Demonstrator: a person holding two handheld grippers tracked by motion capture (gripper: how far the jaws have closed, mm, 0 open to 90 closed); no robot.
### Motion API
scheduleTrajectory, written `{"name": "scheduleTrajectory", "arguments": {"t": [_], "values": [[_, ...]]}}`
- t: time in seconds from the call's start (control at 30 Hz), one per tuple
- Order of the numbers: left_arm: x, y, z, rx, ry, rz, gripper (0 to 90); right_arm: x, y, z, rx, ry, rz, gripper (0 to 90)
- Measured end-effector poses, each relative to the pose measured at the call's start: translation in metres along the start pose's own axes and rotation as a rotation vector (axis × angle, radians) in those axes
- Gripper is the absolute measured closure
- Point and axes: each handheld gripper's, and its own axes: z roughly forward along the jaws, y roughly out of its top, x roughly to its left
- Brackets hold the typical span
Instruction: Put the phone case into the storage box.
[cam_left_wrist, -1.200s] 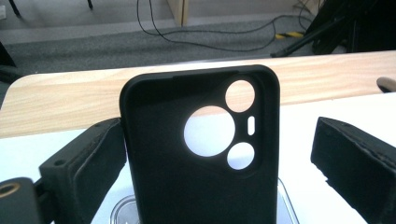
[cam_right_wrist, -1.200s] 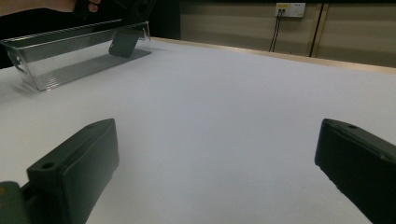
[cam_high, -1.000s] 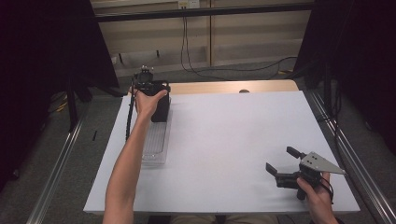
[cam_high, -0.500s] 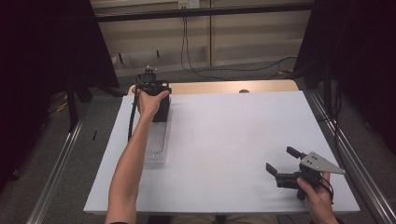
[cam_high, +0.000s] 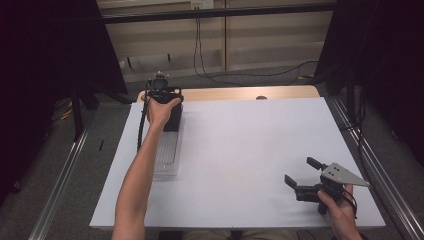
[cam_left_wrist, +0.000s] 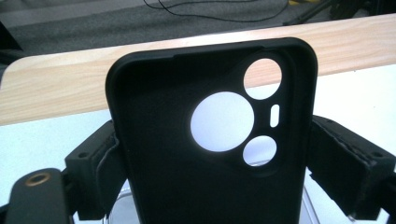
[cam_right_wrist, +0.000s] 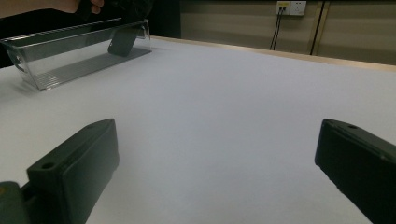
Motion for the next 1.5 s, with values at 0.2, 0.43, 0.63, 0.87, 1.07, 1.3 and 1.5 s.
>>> {"name": "scheduleTrajectory", "arguments": {"t": [0.2, 0.43, 0.63, 0.87, 1.07, 1.3, 1.5], "values": [[-0.002, -0.001, -0.008, -0.005, -0.004, 0.019, 13.0, 0.000, 0.000, 0.000, 0.002, 0.005, -0.010, 0.0], [0.000, -0.007, -0.019, -0.027, -0.014, 0.011, 13.2, 0.001, 0.000, 0.000, 0.005, 0.007, -0.010, 0.0], [0.004, -0.011, -0.027, -0.036, -0.015, 0.030, 13.4, 0.002, 0.000, 0.001, 0.006, 0.005, -0.011, 0.0], [0.007, -0.009, -0.034, -0.091, -0.015, 0.024, 13.5, 0.003, 0.000, 0.001, 0.008, 0.009, -0.013, 0.0], [0.004, -0.009, -0.030, -0.146, -0.009, -0.019, 13.5, 0.002, 0.000, 0.001, 0.008, 0.007, -0.012, 0.0], [0.001, -0.012, -0.035, -0.118, -0.005, 0.024, 13.6, 0.002, 0.000, 0.001, 0.009, 0.007, -0.012, 0.0], [0.000, -0.019, -0.042, -0.140, -0.015, 0.021, 13.5, 0.003, 0.000, 0.001, 0.009, 0.010, -0.017, 0.0]]}}
